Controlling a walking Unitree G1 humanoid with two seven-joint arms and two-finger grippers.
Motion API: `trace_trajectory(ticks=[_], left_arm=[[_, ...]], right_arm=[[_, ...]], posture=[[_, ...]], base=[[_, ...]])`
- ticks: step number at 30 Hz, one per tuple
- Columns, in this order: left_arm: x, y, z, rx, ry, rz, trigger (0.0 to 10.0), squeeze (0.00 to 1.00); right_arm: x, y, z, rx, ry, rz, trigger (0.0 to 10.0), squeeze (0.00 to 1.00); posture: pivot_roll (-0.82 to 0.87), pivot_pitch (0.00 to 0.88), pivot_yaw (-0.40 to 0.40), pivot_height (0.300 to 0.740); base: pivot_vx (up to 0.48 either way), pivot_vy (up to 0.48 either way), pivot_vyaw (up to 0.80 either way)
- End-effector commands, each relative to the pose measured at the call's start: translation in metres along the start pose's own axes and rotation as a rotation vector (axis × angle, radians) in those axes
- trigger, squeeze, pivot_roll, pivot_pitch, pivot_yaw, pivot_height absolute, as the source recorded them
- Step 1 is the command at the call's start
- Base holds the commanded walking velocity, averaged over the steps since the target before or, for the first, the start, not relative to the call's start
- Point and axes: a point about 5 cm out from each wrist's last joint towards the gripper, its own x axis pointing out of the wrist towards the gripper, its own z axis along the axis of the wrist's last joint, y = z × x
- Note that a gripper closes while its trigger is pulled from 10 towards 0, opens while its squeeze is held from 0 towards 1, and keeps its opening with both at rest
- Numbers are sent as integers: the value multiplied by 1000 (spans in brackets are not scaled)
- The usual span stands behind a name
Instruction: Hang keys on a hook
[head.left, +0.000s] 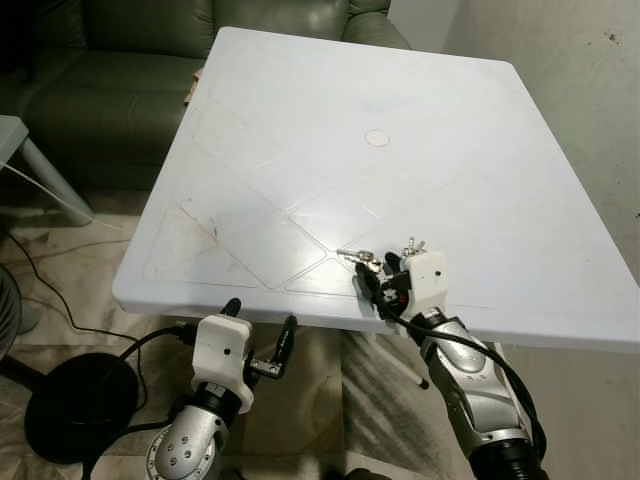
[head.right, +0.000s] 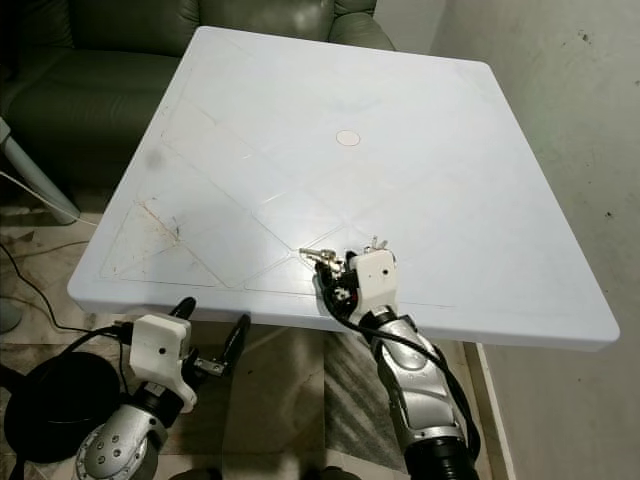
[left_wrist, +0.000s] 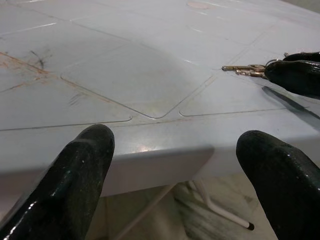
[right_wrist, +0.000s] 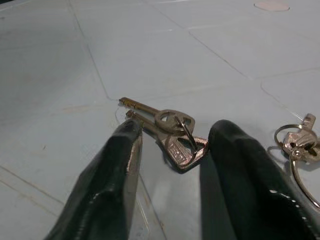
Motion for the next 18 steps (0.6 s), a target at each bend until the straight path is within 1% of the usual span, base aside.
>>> trace_trajectory(ticks=[1,7,8,18], left_arm=[[-2,-2,1,0,4,1,10000,0],[-3,-3,0,1,5,3,10000,0],[-3,-3,0,0,5,3,10000,0],[-3,-4,1,-3,4,1,10000,0]], right_arm=[[0,-2,-1,-3,4,-7,3608,0],[0,-2,-1,-1,4,-8,4157,0],[0,-2,-1,-1,2,-7,3765,0],[0,-3,-1,1,2,-13,4039,0]], posture=[[69,184,-95,740],[70,184,-96,740],[70,184,-96,740],[69,186,-96,740]], base=[[0,0,0],[0,0,0],[0,0,0],[0,0,0]])
